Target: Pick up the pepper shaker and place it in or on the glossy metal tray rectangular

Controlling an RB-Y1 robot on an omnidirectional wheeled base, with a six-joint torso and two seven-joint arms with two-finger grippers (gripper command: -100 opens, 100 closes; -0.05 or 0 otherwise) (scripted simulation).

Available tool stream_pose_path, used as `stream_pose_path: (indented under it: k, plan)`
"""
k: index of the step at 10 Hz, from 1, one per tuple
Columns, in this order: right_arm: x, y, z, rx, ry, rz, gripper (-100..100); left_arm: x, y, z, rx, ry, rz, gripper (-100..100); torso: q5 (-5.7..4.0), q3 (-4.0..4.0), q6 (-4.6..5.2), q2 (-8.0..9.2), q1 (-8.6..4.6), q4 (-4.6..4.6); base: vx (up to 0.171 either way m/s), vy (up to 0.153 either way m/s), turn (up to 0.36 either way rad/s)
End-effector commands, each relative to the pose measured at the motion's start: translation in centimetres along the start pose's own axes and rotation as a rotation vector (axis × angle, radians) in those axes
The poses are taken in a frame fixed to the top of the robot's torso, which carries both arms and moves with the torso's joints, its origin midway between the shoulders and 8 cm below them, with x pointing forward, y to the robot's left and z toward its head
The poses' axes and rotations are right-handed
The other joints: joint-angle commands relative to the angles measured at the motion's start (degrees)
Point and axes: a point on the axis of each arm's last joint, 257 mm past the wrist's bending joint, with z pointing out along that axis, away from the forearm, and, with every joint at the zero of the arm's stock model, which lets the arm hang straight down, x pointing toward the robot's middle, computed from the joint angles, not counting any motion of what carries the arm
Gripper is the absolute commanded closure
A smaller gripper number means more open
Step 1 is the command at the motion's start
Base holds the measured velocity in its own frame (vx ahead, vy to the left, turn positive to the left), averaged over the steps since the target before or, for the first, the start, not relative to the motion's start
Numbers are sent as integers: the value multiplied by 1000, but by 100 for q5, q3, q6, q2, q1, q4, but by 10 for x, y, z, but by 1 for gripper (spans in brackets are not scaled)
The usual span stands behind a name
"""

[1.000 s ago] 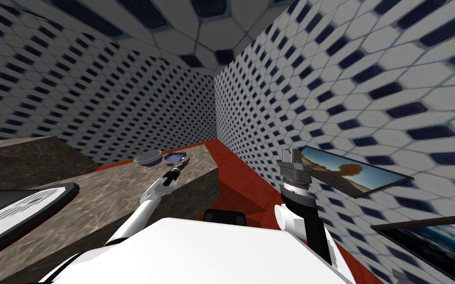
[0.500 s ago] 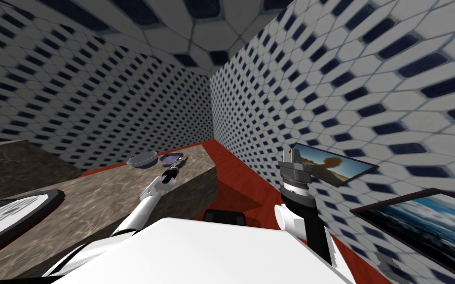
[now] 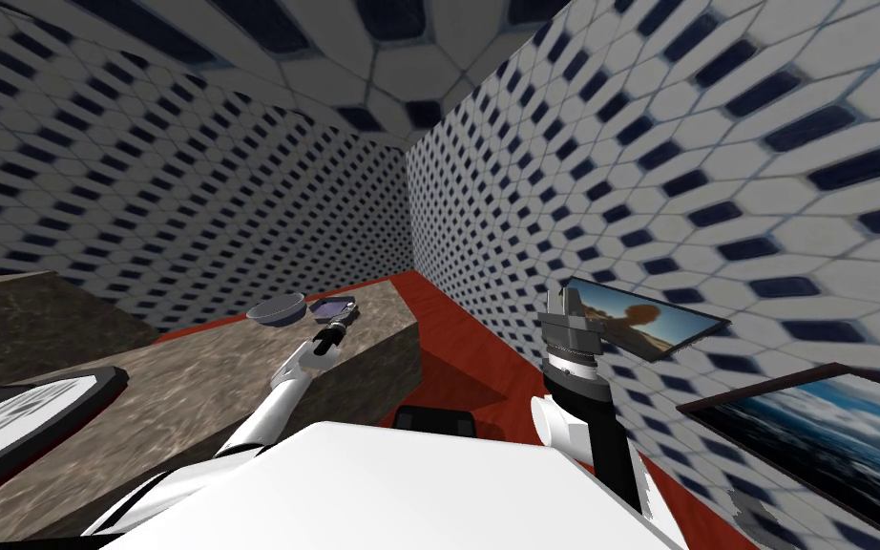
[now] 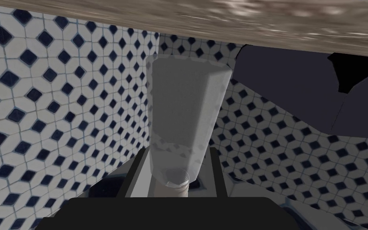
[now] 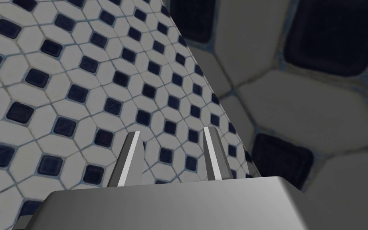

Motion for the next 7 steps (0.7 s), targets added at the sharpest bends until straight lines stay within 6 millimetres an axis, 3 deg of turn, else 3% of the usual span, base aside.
stream_pose_path:
  k: [1, 2, 7]
  plan:
    - [0, 0, 0, 0, 0, 0, 0, 0, 0, 0, 0, 0, 0, 0, 0, 0, 0, 0, 0, 0, 0, 0, 0]
    - [0, 0, 0, 0, 0, 0, 0, 6, -12, -7, 28, 8, 5, 100, 0, 0, 0, 0, 0, 0, 53, 1, 261]
    - [0, 0, 0, 0, 0, 0, 0, 15, -44, -25, 90, 21, 12, 100, 0, -10, -2, -17, 1, -4, 61, -1, 155]
